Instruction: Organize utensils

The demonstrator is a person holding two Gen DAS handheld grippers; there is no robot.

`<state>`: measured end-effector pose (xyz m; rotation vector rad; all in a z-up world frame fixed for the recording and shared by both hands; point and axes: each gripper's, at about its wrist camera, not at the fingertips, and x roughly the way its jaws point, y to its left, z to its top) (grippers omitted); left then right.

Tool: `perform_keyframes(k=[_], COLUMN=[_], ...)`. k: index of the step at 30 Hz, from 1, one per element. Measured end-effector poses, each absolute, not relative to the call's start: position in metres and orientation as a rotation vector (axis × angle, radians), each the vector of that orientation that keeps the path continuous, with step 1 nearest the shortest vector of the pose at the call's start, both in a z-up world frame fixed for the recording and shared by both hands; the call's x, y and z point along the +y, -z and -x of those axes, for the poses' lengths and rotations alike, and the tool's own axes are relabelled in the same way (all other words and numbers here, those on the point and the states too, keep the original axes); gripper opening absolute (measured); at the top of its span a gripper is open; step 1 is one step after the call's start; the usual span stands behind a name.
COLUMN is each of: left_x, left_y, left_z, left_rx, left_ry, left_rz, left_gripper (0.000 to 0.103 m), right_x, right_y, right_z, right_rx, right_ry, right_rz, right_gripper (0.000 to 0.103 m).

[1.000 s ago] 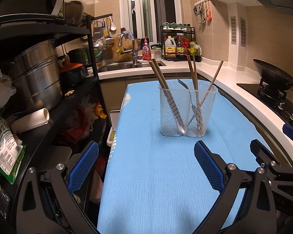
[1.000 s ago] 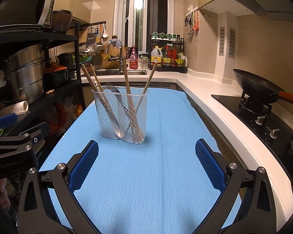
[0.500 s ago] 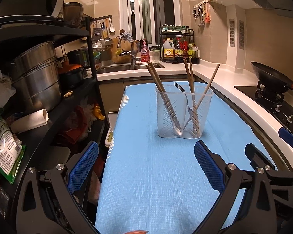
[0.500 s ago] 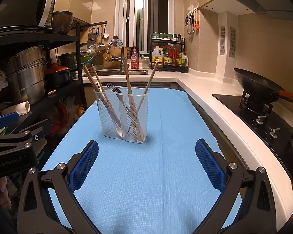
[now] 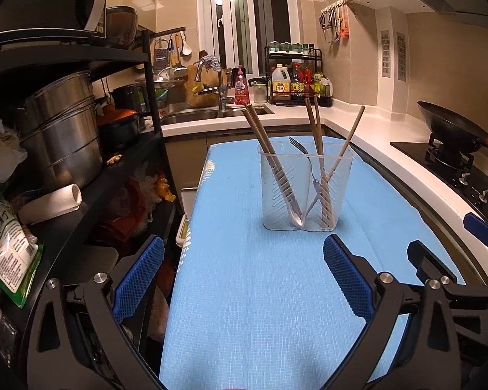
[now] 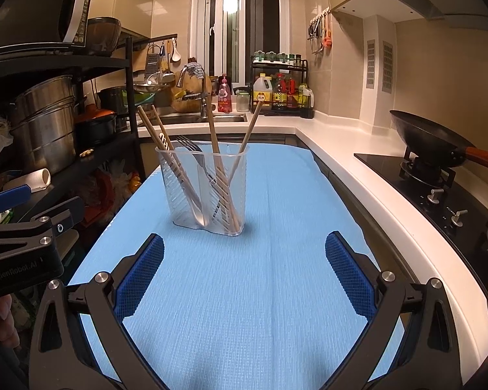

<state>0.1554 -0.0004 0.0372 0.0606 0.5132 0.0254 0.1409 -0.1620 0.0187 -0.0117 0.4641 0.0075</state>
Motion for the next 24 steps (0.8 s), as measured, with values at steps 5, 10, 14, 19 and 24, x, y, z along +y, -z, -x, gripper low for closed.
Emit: perform_keyframes(k=[5, 10, 14, 19, 24], left_x=[-0.0014, -0.0023, -0.0022, -0.0021, -0.0020], left_y=[-0.0373, -0.0377, -0.0371, -0.0367, -0.0368], left_z=[-0.1560, -0.1580, -0.1585, -0.1591, -0.1595], left_rx=[0.515, 0.515, 0.515, 0.514, 0.513], left_ry=[-0.021, -0.018, -0.022, -0.021, -0.018], left_rz=[-0.063, -0.066, -0.062, -0.068, -0.069], left_gripper=[0.095, 0.095, 0.095, 0.095, 0.095], right_x=[-0.1633, -0.1629, -0.1635, -0.1634, -0.1634], right_y=[-0.0167, -0.0158, -0.0159, -0.0158, -0.0157], right_z=[-0.1421, -0.1423, -0.1437, -0.1442, -0.1442], right_rx=[0.471, 0.474, 0.472, 0.473, 0.473], right_ry=[-0.008, -0.010, -0.012, -0.012, -0.011], right_rz=[0.007, 0.007, 0.005, 0.006, 0.006], right_gripper=[0.098, 0.098, 0.098, 0.098, 0.098])
